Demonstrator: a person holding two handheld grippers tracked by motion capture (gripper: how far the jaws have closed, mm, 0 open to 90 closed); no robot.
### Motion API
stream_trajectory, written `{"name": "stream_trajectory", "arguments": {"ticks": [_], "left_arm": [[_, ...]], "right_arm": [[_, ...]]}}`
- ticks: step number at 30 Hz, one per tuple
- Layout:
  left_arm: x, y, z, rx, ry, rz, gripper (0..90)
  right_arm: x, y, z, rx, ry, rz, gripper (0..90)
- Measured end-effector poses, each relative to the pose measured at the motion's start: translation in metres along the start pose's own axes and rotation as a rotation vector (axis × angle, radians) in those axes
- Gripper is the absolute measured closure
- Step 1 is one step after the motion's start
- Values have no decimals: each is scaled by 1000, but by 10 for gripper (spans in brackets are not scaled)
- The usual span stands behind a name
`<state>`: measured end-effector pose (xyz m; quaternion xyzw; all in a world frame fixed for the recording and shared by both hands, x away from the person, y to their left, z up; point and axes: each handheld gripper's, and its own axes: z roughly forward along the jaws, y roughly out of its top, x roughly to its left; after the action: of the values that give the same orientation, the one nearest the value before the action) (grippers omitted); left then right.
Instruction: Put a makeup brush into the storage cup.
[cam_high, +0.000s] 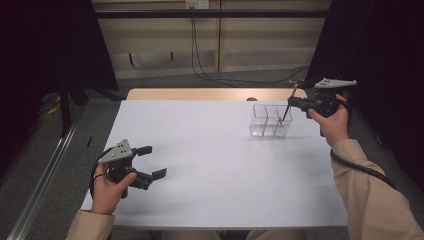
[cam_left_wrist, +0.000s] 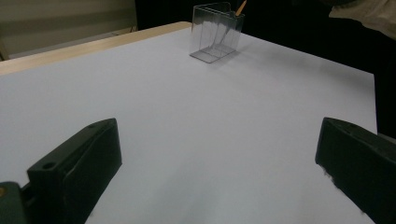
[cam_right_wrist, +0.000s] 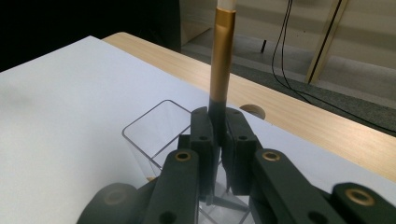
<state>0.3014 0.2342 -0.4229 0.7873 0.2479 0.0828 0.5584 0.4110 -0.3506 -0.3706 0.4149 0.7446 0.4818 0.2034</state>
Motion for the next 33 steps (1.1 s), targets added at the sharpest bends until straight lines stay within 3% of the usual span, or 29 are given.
{"name": "stream_trajectory", "arguments": {"ticks": [33], "left_arm": [[1, -1, 0, 2, 2, 3, 3]], "right_arm": [[-1, -16, 5, 15, 18, 16, 839]]}}
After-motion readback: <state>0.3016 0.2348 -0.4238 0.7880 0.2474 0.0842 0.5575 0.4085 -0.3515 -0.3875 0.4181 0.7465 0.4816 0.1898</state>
